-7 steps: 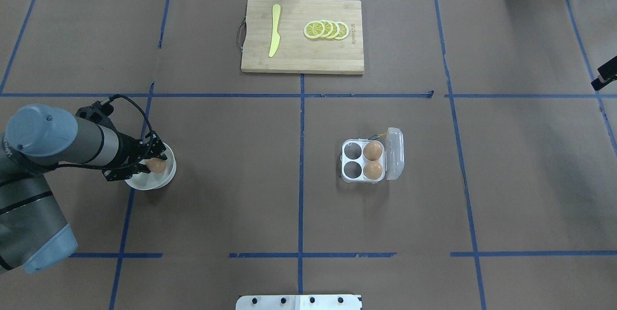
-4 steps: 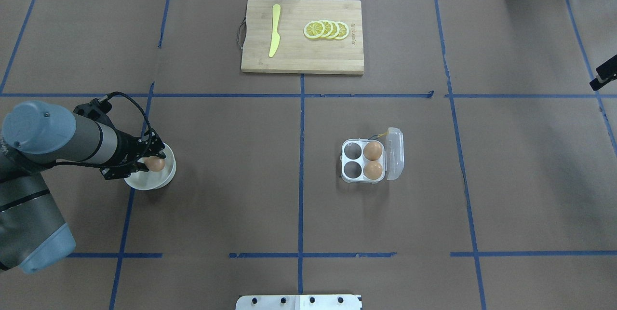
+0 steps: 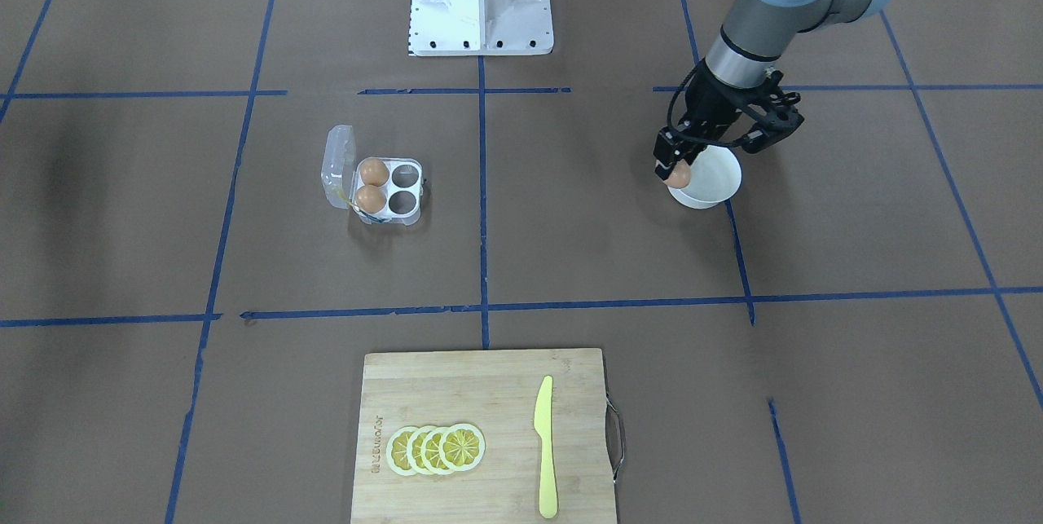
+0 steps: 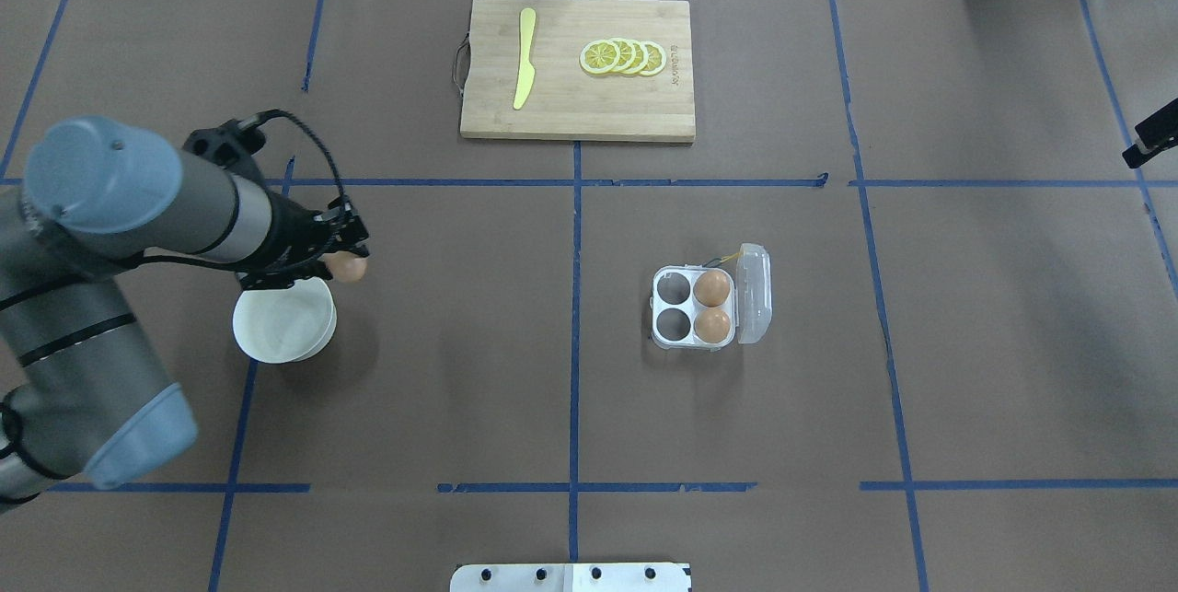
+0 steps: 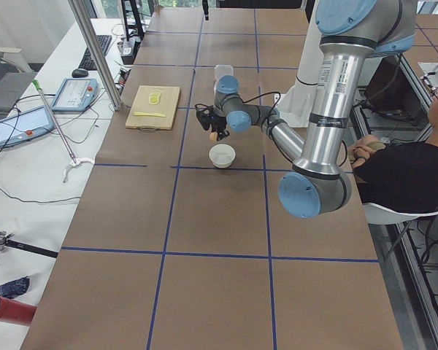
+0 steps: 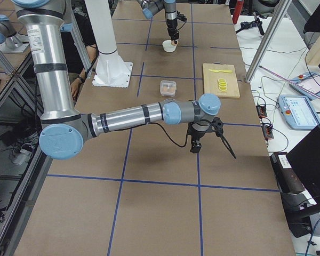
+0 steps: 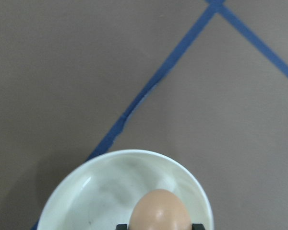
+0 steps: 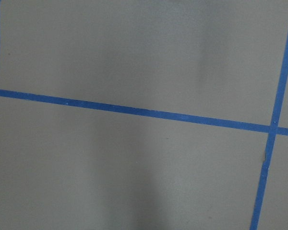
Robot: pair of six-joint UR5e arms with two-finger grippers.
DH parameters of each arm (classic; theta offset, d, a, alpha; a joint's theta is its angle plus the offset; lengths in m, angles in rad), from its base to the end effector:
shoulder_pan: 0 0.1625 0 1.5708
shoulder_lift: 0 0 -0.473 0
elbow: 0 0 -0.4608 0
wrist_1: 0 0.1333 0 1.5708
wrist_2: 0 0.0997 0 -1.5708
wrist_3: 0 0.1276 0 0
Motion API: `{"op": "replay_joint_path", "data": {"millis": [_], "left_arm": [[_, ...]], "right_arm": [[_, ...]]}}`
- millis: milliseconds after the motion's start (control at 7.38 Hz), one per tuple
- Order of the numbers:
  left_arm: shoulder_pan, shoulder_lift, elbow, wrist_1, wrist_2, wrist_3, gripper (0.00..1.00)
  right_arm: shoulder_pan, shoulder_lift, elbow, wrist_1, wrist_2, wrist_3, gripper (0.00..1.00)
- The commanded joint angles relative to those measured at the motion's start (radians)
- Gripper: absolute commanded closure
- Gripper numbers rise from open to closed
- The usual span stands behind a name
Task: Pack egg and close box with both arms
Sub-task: 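Carry the egg with the left gripper over the clear egg carton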
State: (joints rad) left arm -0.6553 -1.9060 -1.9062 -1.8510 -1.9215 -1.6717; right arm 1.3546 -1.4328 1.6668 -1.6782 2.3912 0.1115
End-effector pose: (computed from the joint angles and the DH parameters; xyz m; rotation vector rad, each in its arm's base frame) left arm 0.4783 -0.4805 0.3113 -0.0546 1.0050 -0.5257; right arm -0.0946 -0.6173 0.5979 -0.0158 -0.8285 -0.1506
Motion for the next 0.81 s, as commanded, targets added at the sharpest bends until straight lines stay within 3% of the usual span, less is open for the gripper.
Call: {"op": "replay_joint_path", "data": {"millis": [0,271,678], "left_arm": [[0.032,-0.297,0.189,0.033,-0.005,0.128,1.0],[0.113,-0.407,0.275,0.012,-0.004,0.255,1.0],[0.201,-0.618,0.582,-0.155,-0.001,0.26,1.0]], "right_arm": [[0.0,0.002,0.007,0.002,0.0,-0.001,0.0],[-0.002,0.002,0.008,0.002,0.0,-0.001,0.0],[-0.009,0.0,0.022,0.002,0.0,0.0,0.0]]}}
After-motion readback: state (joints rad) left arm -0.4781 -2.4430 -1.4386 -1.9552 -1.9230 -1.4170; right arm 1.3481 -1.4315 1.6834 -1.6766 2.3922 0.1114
